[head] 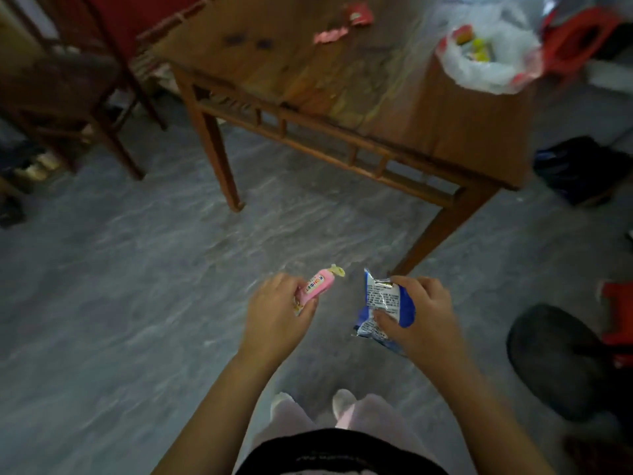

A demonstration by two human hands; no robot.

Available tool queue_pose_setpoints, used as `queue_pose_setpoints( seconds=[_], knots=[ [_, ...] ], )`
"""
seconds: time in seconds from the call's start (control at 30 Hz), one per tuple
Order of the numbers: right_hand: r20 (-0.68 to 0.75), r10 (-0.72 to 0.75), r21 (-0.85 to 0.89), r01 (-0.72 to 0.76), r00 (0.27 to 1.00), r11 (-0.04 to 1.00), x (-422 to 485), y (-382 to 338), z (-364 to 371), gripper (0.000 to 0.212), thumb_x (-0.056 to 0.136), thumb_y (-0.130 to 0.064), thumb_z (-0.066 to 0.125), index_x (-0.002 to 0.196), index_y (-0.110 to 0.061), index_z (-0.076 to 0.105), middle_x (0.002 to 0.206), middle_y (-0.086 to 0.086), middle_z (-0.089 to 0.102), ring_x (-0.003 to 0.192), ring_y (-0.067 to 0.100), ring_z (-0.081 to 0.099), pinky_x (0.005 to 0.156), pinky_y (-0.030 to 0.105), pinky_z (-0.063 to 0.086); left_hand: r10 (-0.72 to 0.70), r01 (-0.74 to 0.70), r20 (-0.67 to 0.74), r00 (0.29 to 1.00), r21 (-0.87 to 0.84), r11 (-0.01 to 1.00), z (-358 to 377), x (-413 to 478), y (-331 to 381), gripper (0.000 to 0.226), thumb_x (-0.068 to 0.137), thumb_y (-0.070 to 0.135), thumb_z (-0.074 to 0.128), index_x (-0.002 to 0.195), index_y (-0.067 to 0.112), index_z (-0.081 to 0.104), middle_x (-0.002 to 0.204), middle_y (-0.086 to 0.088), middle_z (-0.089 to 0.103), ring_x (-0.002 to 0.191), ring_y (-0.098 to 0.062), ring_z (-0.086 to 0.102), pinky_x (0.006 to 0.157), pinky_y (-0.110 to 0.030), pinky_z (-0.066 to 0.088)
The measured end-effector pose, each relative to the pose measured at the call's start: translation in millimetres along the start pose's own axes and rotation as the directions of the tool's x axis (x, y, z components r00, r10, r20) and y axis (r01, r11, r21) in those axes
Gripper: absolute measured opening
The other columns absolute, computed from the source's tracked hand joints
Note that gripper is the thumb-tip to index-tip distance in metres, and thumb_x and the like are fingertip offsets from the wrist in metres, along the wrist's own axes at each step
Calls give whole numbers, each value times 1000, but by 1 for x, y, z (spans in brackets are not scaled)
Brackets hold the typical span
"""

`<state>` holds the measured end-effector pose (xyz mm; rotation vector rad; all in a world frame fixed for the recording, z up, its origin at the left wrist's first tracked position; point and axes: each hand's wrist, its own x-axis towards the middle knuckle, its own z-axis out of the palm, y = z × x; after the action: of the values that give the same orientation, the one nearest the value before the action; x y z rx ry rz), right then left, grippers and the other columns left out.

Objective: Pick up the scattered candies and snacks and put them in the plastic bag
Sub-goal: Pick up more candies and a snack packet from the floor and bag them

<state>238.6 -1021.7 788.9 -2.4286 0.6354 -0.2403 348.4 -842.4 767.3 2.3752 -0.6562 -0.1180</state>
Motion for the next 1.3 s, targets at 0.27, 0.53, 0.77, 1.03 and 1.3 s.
queue_pose_setpoints(
  seconds=[0.27,0.53,0.77,1.03,1.3],
  knots=[
    [-215,172,-61,-189,961,980,-30,0,-44,50,63,-21,78,109,-15,58,102,5,51,93,14,41,71,13,28,305,-291,158,939,-106,951,6,36,47,12,74,20,69,78,14,59,73,5,50,69,-21,51,60,-33,37],
    [-368,366,-5,-396,855,918,-54,52,-98,48,64,-18,77,109,-17,59,97,-2,42,90,13,37,72,20,29,478,-442,219,851,-192,876,42,58,117,12,73,16,71,80,14,61,74,1,56,69,-20,52,60,-37,43],
    [-414,425,51,-446,805,894,-41,147,-154,49,64,-22,78,108,-15,59,97,0,45,92,18,42,75,26,30,525,-483,254,812,-212,850,115,76,203,12,70,26,64,78,17,60,75,2,57,67,-20,53,58,-38,45],
    [-377,426,107,-418,823,902,-9,269,-252,51,62,-23,80,108,-16,59,99,-1,45,94,18,44,80,26,31,495,-438,283,821,-242,865,214,111,324,13,70,27,64,77,17,62,73,6,55,67,-14,52,60,-32,43],
    [-352,409,100,-400,842,911,76,350,-310,53,65,-26,78,112,-17,56,99,-2,43,96,16,41,80,24,30,472,-433,289,833,-192,881,277,181,392,15,70,16,74,80,14,64,74,6,54,65,-13,50,57,-24,40]
  ],
)
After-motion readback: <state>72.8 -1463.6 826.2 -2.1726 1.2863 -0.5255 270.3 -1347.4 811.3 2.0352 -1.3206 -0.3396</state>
